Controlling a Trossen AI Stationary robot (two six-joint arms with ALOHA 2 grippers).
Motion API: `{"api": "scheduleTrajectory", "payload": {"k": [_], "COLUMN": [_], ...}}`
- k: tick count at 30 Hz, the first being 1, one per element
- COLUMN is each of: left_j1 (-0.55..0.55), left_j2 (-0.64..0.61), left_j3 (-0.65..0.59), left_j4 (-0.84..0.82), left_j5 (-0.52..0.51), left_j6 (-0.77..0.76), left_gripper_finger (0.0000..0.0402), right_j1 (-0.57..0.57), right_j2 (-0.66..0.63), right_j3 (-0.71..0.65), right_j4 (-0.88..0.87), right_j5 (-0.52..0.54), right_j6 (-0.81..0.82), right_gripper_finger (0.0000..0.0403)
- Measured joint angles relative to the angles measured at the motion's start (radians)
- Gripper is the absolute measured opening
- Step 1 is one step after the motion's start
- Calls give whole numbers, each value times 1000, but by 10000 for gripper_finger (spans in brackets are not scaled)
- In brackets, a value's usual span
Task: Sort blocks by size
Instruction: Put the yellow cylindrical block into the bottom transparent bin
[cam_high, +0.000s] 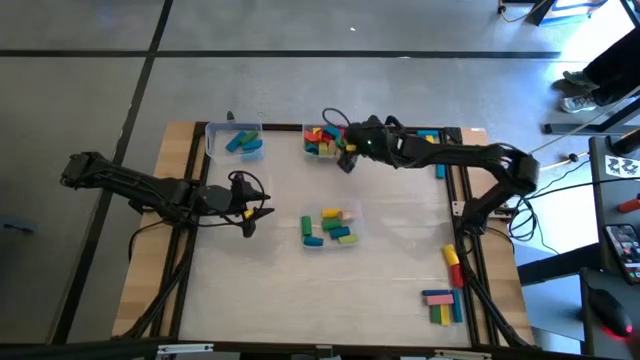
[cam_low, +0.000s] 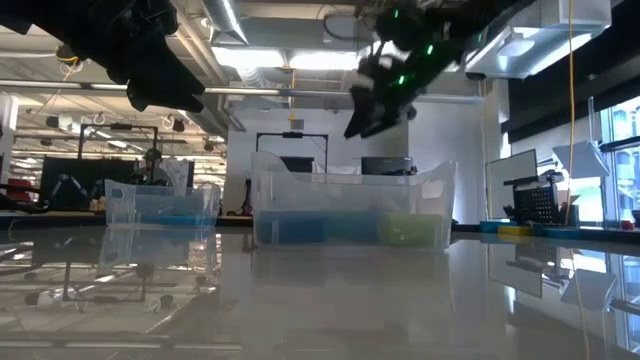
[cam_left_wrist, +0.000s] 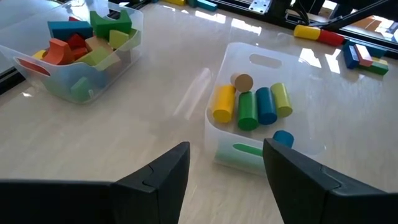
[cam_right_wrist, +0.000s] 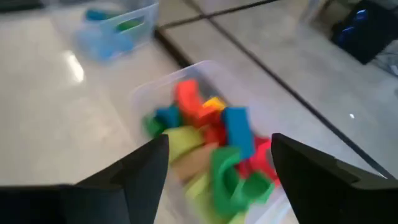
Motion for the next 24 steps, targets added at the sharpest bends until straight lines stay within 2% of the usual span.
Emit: {"api": "scheduleTrajectory", "payload": {"k": [7,12,18,24], "left_j1": [0,0,0,0], "left_j2": [0,0,0,0], "left_j3": [0,0,0,0], "left_j4": [0,1,1,1], "left_j5": [0,0,0,0], "left_j6": [0,4,3,3], "left_gripper_finger": [198,198,198,198], "right_j1": [197,367,525,633], "right_j2": [-136,-203,-242,-241], "right_j3": [104,168,175,174], "right_j4": [-425,-707,-875,-1032], "right_j5": [-1,-2,-8,-78], "right_j6": [70,243,531,804], "right_gripper_finger": [282,282,282,282]}}
